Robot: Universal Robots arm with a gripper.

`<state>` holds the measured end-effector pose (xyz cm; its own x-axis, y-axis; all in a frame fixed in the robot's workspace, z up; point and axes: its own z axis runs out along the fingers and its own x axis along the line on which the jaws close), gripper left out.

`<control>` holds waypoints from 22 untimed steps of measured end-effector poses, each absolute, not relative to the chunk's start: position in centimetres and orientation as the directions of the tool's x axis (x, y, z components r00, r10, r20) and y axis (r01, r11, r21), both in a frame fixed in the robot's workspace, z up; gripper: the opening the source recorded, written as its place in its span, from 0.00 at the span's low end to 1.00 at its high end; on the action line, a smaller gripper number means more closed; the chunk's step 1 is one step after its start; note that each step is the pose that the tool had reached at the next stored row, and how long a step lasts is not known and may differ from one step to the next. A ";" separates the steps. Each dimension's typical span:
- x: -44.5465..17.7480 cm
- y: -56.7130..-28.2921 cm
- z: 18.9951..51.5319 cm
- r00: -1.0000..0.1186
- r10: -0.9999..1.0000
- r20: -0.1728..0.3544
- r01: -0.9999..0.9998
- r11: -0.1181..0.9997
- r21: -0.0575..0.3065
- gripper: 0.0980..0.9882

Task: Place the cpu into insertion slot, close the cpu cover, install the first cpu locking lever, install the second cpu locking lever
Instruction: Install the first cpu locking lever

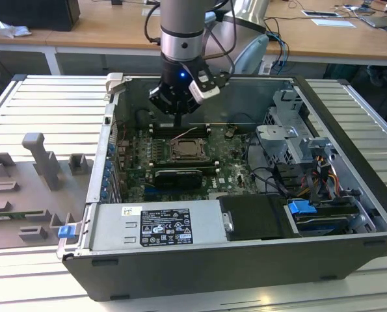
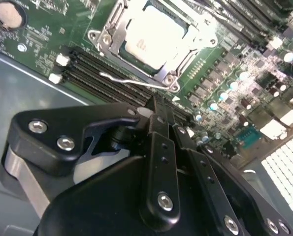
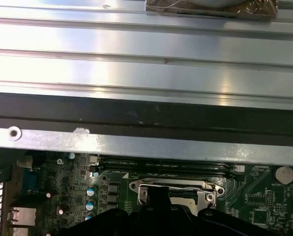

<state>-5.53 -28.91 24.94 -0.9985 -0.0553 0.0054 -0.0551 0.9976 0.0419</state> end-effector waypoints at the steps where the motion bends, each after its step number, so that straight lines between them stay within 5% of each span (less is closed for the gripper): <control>1: -5.5 -28.9 24.9 -0.998 -0.055 0.005 -0.055 0.998 0.042 0.01; 5: -5.5 -28.9 24.8 -0.998 -0.055 0.005 -0.055 0.997 0.045 0.01; 10: -5.2 -28.9 24.5 -0.999 -0.045 0.002 -0.044 0.994 0.098 0.01; 22: -3.9 -28.9 22.4 -0.999 -0.037 0.002 -0.037 0.994 0.098 0.01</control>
